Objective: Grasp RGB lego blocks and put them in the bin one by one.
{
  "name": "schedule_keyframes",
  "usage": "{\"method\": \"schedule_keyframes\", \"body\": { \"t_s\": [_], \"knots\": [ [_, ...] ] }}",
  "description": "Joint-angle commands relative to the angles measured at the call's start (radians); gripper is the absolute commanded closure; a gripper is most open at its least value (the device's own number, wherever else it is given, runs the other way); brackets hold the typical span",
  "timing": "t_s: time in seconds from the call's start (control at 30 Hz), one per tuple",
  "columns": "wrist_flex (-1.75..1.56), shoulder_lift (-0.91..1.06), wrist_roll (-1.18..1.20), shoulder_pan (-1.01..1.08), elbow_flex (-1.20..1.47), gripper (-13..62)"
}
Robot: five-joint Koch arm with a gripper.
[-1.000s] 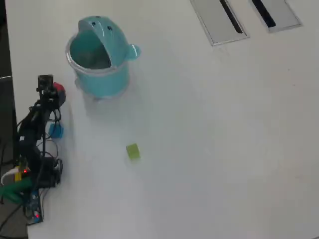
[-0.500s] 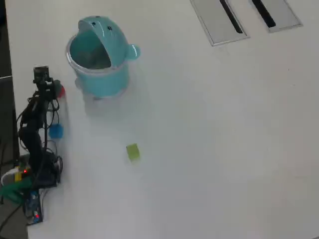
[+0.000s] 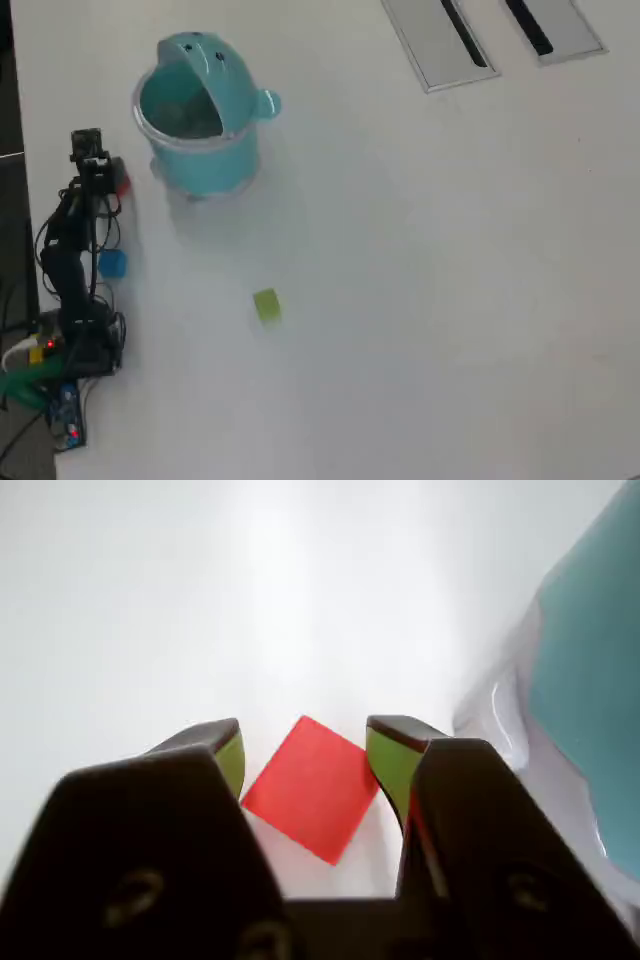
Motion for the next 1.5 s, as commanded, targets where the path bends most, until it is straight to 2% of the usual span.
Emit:
{"method": "schedule_keyframes", "body": {
  "t_s": [0.0, 0.93, 1.47],
  "knots": [
    [0.041, 0.017, -0.005, 0.006, -0.104, 27.8],
    [0.121, -0.074, 0.028, 0.012, -0.021, 27.8],
    [0.252, 0.086, 0.028, 0.025, 0.109, 27.9]
  ]
}}
